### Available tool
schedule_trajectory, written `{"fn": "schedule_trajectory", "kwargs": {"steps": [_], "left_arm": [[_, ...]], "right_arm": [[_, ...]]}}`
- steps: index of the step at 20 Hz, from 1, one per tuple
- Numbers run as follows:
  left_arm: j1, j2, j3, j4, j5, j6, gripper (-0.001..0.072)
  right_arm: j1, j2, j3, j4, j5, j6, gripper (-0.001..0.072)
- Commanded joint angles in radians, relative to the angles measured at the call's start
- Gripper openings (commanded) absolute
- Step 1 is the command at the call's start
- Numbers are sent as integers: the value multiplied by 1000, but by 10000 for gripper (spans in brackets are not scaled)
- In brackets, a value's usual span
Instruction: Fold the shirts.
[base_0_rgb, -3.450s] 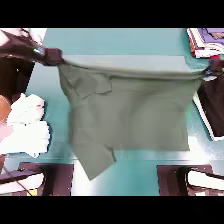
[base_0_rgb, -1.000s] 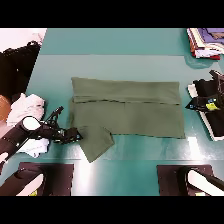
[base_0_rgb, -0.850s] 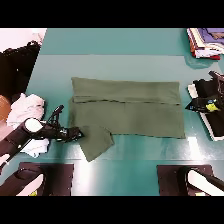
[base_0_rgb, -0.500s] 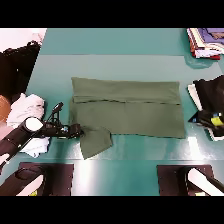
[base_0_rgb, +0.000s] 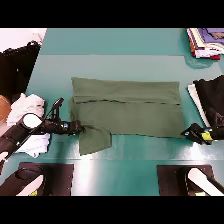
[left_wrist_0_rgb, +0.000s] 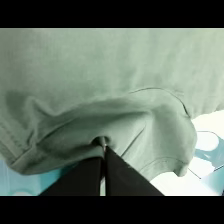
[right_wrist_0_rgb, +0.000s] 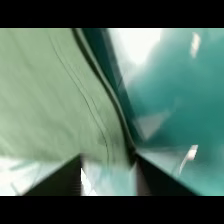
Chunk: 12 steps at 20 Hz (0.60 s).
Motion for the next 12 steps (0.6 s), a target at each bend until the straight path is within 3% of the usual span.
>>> {"fn": "schedule_trajectory", "kwargs": {"steps": [1, 4, 7, 12], "left_arm": [[-1, 1, 2, 8, 3, 3, 29], [0, 1, 5, 32, -32, 3, 27], [-1, 32, 51, 154, -158, -20, 25], [-1, 263, 55, 251, -394, -143, 26]], "right_arm": [[55, -2, -18, 45, -67, -3, 234], [100, 2, -15, 24, -51, -6, 13], [128, 66, 27, -62, 11, -9, 12], [129, 280, 86, -207, 178, -8, 12]]}}
